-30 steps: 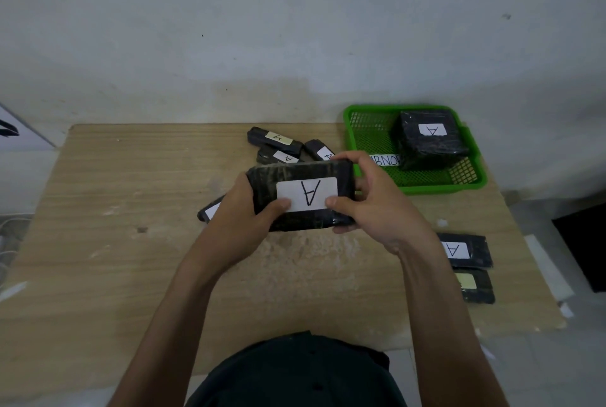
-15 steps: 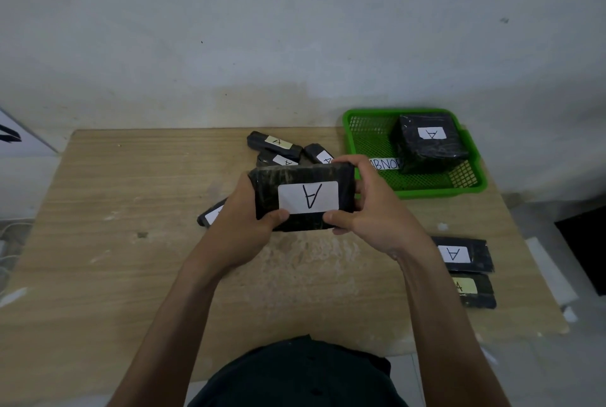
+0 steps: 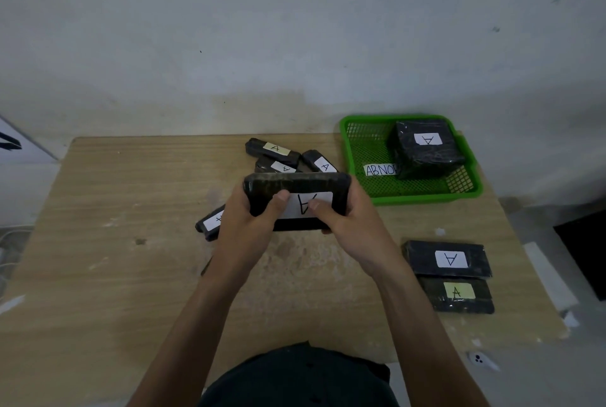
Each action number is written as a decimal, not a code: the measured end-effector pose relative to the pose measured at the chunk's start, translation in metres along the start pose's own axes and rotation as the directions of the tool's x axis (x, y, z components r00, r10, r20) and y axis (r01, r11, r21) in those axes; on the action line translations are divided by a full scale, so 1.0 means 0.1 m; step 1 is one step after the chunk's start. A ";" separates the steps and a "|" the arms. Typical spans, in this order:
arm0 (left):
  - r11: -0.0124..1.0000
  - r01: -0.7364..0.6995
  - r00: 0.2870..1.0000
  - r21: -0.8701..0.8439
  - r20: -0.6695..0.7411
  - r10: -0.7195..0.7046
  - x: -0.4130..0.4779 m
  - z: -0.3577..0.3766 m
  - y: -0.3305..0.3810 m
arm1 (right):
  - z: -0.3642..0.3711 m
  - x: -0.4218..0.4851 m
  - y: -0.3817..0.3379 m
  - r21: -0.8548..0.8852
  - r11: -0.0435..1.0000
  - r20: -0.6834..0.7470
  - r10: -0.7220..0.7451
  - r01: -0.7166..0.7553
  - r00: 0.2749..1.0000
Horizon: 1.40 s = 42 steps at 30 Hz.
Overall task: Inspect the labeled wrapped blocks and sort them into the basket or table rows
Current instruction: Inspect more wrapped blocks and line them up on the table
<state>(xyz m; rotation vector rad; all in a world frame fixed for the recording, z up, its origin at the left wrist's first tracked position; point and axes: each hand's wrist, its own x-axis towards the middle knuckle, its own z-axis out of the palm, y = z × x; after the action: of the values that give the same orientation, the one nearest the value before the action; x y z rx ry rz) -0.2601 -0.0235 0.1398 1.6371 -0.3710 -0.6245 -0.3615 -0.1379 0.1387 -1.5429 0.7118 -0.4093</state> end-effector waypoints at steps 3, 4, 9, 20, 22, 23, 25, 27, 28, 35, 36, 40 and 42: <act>0.998 0.036 0.999 -0.046 0.001 -0.036 -0.03 0.01 0.01 | -0.01 0.00 -0.03 -0.004 1.000 0.020 -0.002 0.002 1.000; 0.997 0.052 0.999 -0.063 -0.003 -0.052 -0.04 0.02 0.02 | -0.01 0.00 -0.03 0.015 1.000 0.014 0.005 -0.006 1.000; 0.971 0.125 0.982 -0.206 -0.112 -0.150 -0.09 0.11 0.05 | 0.12 -0.03 -0.10 0.183 0.981 -0.120 0.094 -0.071 0.988; 0.967 0.026 0.945 -0.253 -0.310 -0.107 -0.12 0.35 0.11 | 0.40 -0.03 -0.14 0.266 0.964 -0.412 0.141 -0.030 0.900; 0.969 0.009 0.950 -0.248 -0.299 -0.085 -0.11 0.34 0.12 | 0.38 -0.03 -0.15 0.259 0.966 -0.394 0.123 -0.019 0.911; 0.969 -0.005 0.954 -0.249 -0.291 -0.070 -0.10 0.33 0.13 | 0.37 -0.04 -0.16 0.280 0.960 -0.382 0.122 -0.011 0.916; 0.967 -0.017 0.959 -0.254 -0.276 -0.056 -0.08 0.31 0.15 | 0.35 -0.04 -0.18 0.308 0.951 -0.361 0.128 -0.012 0.924; 0.966 -0.004 0.961 -0.260 -0.268 -0.068 -0.06 0.30 0.14 | 0.34 -0.03 -0.20 0.271 0.962 -0.353 0.125 -0.027 0.927; 0.964 0.001 0.962 -0.265 -0.264 -0.073 -0.06 0.30 0.15 | 0.33 -0.03 -0.21 0.254 0.967 -0.348 0.120 -0.030 0.930; 0.958 0.003 0.963 -0.287 -0.259 -0.081 -0.04 0.29 0.17 | 0.32 0.00 -0.21 0.231 0.973 -0.366 0.116 -0.030 0.923; 0.955 0.013 0.961 -0.297 -0.260 -0.094 -0.03 0.29 0.16 | 0.33 0.00 -0.21 0.235 0.972 -0.373 0.109 -0.019 0.921; 0.963 0.014 0.963 -0.269 -0.256 -0.086 -0.02 0.29 0.14 | 0.31 0.01 -0.18 0.258 0.966 -0.385 0.102 0.001 0.917; 0.968 -0.011 0.971 -0.249 -0.233 -0.049 -0.03 0.29 0.15 | 0.32 0.02 -0.16 0.292 0.956 -0.394 0.081 0.041 0.916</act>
<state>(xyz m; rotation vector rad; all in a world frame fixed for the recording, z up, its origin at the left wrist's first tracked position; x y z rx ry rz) -0.2775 -0.0474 0.1532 1.4543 -0.0960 -0.4613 -0.3362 -0.1158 0.1509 -1.1756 0.9374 -0.7978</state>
